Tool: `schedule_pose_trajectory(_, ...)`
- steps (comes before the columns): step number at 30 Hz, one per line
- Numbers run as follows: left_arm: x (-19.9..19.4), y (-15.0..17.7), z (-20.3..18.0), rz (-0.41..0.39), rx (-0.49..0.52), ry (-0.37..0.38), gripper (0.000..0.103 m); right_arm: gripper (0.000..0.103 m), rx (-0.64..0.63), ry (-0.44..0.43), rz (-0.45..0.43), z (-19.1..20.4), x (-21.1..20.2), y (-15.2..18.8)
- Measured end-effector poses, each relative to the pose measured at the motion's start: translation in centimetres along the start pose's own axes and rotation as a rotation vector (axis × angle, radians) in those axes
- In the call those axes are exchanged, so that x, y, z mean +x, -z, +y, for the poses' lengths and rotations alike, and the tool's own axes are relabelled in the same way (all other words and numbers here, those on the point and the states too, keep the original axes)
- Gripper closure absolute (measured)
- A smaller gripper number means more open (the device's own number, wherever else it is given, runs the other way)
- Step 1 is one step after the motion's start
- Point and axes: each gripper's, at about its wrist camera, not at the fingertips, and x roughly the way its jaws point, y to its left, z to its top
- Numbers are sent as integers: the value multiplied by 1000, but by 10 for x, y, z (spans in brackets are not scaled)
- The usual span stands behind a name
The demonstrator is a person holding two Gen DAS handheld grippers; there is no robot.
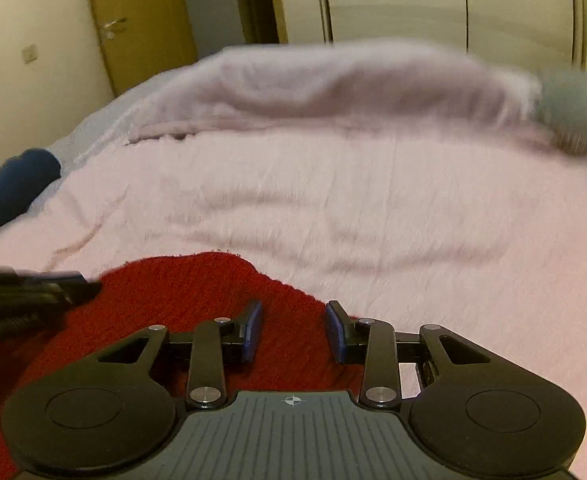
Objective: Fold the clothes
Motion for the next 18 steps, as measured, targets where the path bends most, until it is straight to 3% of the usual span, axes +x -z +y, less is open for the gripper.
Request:
schedule_pose_trajectory(5, -34, 0, 18, -68, -28, 59, 84, 67, 23, -4, -70, -6, -45, 1)
schedule_pose_trajectory(11, -103, 28, 20, -124, -43, 164, 85, 67, -6, -88, -137, 8, -130, 41)
schedule_pose_trajectory(14, -115, 44, 12, -110, -10, 198, 85, 67, -33, -130, -148, 26, -144, 60)
schedule_pose_trajectory(18, -93, 64, 8, -51, 13, 168, 82, 66, -50, -87, -81, 42, -125, 74)
